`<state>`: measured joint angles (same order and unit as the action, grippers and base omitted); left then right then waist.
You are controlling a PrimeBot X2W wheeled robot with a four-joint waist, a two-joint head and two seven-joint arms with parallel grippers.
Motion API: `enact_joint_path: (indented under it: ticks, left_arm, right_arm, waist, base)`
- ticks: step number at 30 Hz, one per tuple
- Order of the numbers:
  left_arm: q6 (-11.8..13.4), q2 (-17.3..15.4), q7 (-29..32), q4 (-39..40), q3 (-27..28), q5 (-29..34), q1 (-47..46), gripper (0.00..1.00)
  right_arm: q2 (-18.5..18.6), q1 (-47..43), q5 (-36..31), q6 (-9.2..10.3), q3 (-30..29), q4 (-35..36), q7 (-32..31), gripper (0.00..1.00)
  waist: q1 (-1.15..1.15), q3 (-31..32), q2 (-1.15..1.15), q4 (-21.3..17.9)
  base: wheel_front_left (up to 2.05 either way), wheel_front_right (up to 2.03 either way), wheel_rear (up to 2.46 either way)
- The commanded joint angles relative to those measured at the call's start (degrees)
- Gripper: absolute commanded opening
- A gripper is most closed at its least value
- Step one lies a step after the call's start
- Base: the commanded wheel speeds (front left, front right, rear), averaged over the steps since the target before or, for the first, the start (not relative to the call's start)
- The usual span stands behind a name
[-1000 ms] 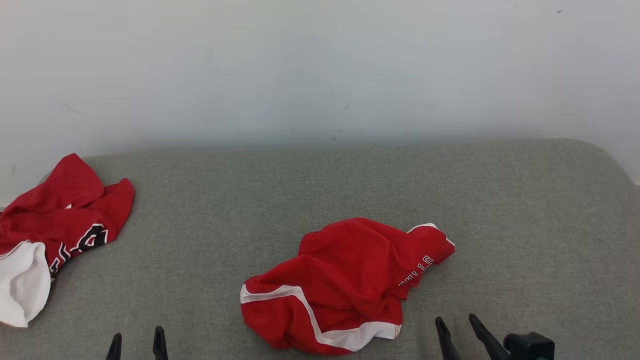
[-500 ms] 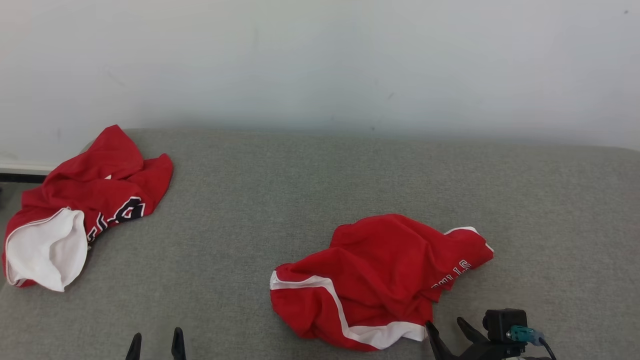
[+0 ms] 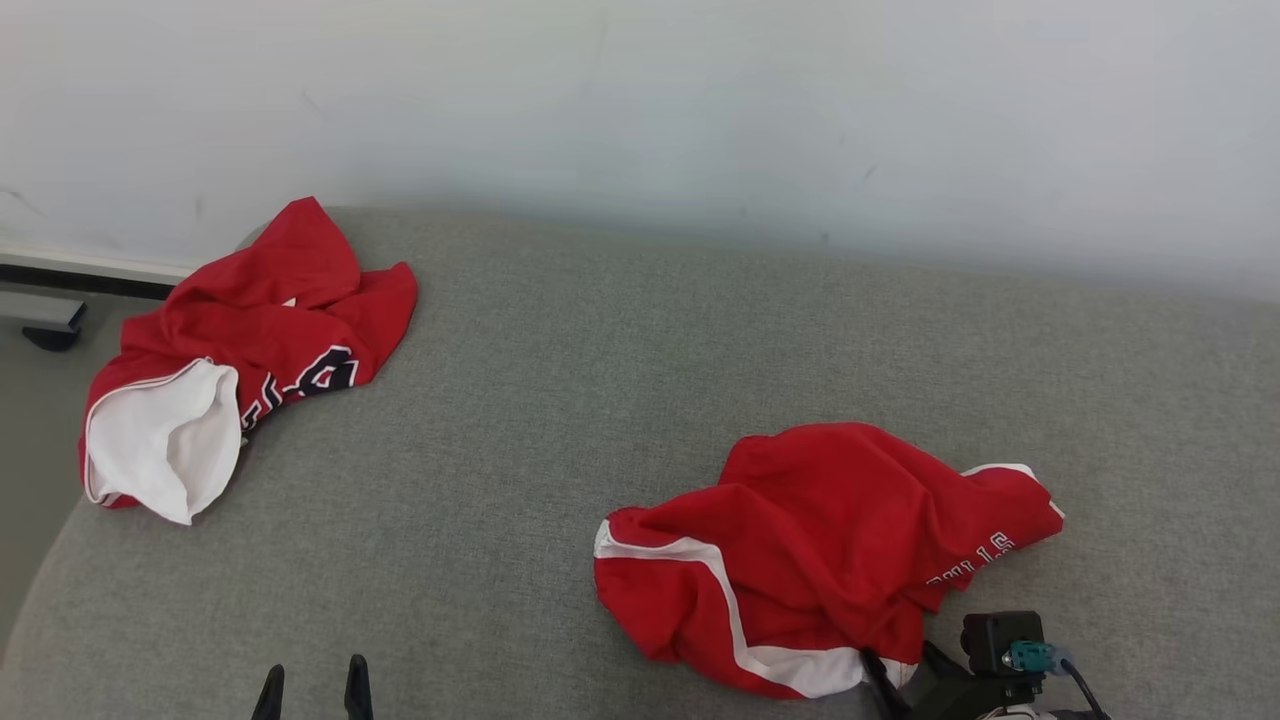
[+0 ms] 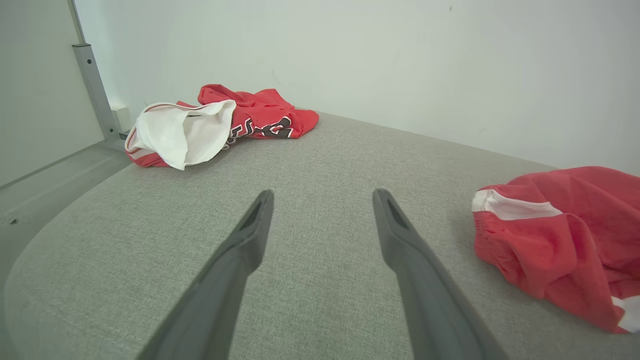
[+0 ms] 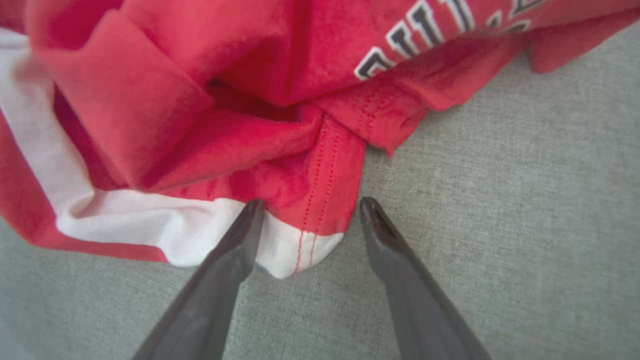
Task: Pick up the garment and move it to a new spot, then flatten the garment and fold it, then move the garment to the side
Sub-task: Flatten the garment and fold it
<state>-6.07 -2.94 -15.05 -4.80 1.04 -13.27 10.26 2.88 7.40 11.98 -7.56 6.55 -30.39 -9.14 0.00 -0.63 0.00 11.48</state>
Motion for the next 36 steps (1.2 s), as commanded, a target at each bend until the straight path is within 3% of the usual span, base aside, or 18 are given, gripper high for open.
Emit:
enact_joint_path:
  ticks: [1, 2, 8, 13, 17, 22, 29, 30, 31, 36]
  left_arm:
    - [-0.18, 0.09, -0.19, 0.10, 0.14, 0.27, 0.16, 1.00]
    - [-0.13, 0.09, -0.19, 0.09, 0.16, 0.25, 0.23, 1.00]
    - [0.30, 0.09, -0.19, 0.20, 0.64, -0.16, 0.74, 1.00]
    - [0.48, 0.09, -0.20, 0.27, 0.65, -0.95, 1.22, 1.00]
    - [0.92, 0.08, -0.19, 0.49, 0.24, -1.74, 0.99, 1.00]
    - [1.31, 0.09, -0.19, 0.45, -0.21, -2.28, 0.36, 1.00]
    - [1.42, 0.09, -0.19, 0.42, -0.32, -2.18, -0.34, 1.00]
    - [1.33, 0.09, -0.19, 0.37, -0.24, -2.09, -0.43, 1.00]
    - [1.22, 0.09, -0.19, 0.32, -0.16, -1.99, -0.57, 1.00]
    - [0.93, 0.09, -0.19, 0.15, 0.35, -1.36, -0.97, 1.00]
  right_arm:
    - [0.02, 0.49, -0.94, 0.14, -0.02, -0.82, -0.12, 0.20]
    - [0.00, 0.55, -1.06, 0.14, -0.06, -1.21, 0.05, 0.00]
    - [0.05, 0.23, -3.57, 0.15, -2.60, 0.30, 2.92, 0.00]
    - [0.03, -0.18, -5.34, 0.15, -6.06, 6.92, 4.13, 0.00]
    - [0.27, -0.48, -7.20, 0.15, -9.24, 15.69, 2.31, 0.00]
    - [0.58, -2.97, -7.72, 0.15, -15.08, 21.75, -1.53, 0.00]
    - [0.15, -7.02, -10.35, 0.15, -24.66, 21.77, -5.04, 0.00]
    - [0.11, -7.24, -11.01, 0.15, -25.39, 20.89, -4.68, 0.32]
    - [0.10, -7.33, -11.36, 0.15, -26.26, 20.02, -4.29, 1.00]
    - [0.02, -7.14, -11.51, 0.15, -28.60, 15.73, -1.88, 1.00]
  waist:
    - [0.00, -0.29, 0.00, 0.33]
    - [0.00, -0.28, 0.00, 0.32]
    - [0.00, 0.34, 0.00, -0.83]
    - [0.00, 1.26, 0.00, -3.48]
    - [0.00, 1.66, 0.00, -6.62]
    - [0.00, 1.68, 0.00, -8.89]
    - [0.00, 1.18, 0.00, -10.13]
    - [0.00, 1.09, 0.00, -10.18]
    - [0.00, 1.04, 0.00, -10.22]
    - [0.00, 0.93, 0.00, -10.30]
  base:
    - [0.00, 0.00, 0.00]
    - [0.00, 0.00, 0.00]
    - [0.00, 0.00, 0.00]
    - [0.00, 0.00, 0.00]
    - [0.00, 0.00, 0.00]
    - [0.00, 0.00, 0.00]
    - [0.00, 0.00, 0.00]
    - [0.00, 0.00, 0.00]
    - [0.00, 0.00, 0.00]
    - [0.00, 0.00, 0.00]
